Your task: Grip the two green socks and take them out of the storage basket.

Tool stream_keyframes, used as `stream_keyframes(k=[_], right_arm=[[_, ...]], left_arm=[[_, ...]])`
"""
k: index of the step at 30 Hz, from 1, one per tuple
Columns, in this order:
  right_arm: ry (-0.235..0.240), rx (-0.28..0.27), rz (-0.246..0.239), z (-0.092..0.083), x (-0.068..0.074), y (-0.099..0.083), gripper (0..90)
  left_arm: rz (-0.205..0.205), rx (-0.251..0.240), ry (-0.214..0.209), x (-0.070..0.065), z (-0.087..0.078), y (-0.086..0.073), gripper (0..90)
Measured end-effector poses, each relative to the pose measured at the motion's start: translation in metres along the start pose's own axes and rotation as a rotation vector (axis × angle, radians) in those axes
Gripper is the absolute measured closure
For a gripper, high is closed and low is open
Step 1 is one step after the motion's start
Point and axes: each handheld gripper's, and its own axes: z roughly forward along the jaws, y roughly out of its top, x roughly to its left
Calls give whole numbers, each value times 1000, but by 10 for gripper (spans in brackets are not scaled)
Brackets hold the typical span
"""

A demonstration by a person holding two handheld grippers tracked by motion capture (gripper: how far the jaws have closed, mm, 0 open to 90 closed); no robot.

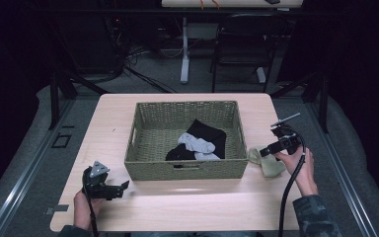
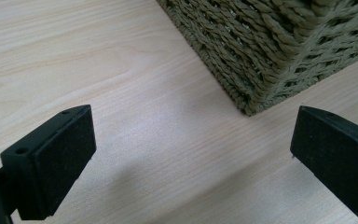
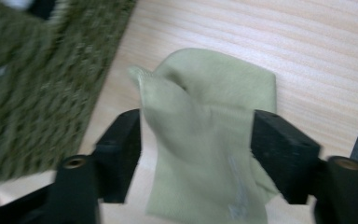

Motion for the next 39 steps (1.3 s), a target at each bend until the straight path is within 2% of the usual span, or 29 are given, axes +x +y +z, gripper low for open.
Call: stream_keyframes(k=[7, 8, 12, 16, 17, 22, 25, 26, 32, 37, 39], right_arm=[[-20, -56, -41, -27, 12, -22, 148], [-6, -77, -41, -30, 15, -26, 145], [-12, -105, -66, -39, 20, -38, 93], [-14, -111, -85, -42, 24, -48, 41], [-17, -100, -104, -43, 26, -56, 30], [-17, -106, -124, -39, 31, -71, 11], [0, -114, -126, -35, 33, -79, 9], [-11, -98, -142, -33, 33, -82, 9], [12, -105, -138, -18, 37, -100, 0], [9, -120, -144, -3, 39, -115, 0], [5, -136, -125, 2, 40, -121, 0]], left_arm=[[-3, 2, 1, -1, 0, 0, 2], [-4, 0, 8, -1, 0, 0, 2], [-2, 1, 3, -1, 0, 1, 2], [1, 2, 3, -1, 0, 1, 2], [1, 3, 3, -1, 1, 1, 2], [-2, 4, 3, -2, 1, 1, 2], [-2, 5, 2, -2, 1, 1, 2], [-2, 4, 2, -2, 1, 1, 2], [1, 6, -1, -2, 2, 1, 2], [5, 6, -3, -2, 2, 0, 2], [6, 5, -4, -2, 2, 1, 2]])
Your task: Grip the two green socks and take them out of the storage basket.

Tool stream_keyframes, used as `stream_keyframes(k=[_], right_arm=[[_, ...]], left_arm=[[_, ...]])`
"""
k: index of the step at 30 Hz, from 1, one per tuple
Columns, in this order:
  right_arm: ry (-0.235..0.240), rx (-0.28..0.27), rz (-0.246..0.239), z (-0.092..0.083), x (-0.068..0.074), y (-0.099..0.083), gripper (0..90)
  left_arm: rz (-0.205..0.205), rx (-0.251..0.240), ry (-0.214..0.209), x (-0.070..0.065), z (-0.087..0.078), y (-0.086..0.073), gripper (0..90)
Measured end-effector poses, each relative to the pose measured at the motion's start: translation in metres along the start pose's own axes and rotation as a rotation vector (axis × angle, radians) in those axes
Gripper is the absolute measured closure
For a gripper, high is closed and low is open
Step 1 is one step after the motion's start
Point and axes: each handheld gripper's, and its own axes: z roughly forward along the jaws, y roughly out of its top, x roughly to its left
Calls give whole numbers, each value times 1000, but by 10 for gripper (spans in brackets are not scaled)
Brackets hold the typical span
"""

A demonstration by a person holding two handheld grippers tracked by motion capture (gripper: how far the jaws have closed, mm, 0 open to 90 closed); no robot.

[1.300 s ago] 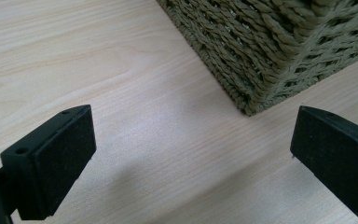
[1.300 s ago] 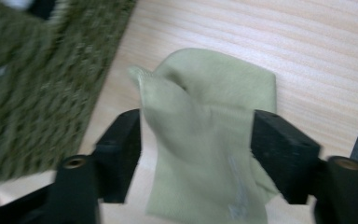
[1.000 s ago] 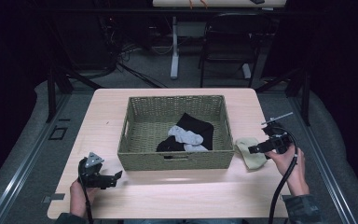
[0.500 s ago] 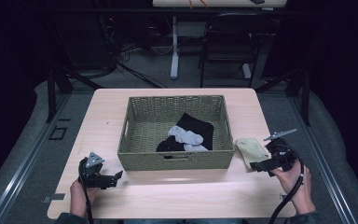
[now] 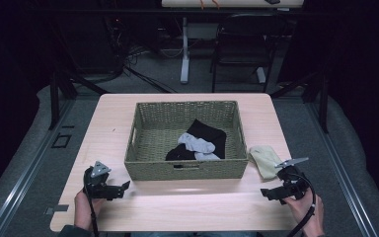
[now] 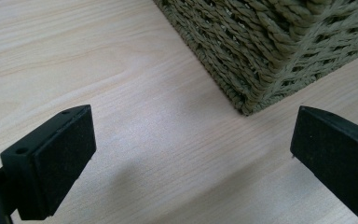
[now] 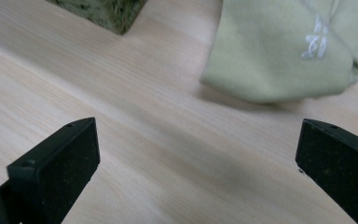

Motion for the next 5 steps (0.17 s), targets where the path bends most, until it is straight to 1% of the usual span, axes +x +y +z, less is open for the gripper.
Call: stream_keyframes(k=[1, 2, 5], right_arm=[[1, 20, -10, -1, -1, -1, 0], [-3, 15, -8, 0, -2, -3, 0], [6, 20, -3, 1, -4, -3, 0]], left_arm=[[1, 1, -3, 0, 0, 0, 2], [1, 0, -4, 0, 0, 0, 2], [2, 1, -1, 0, 1, 1, 2]])
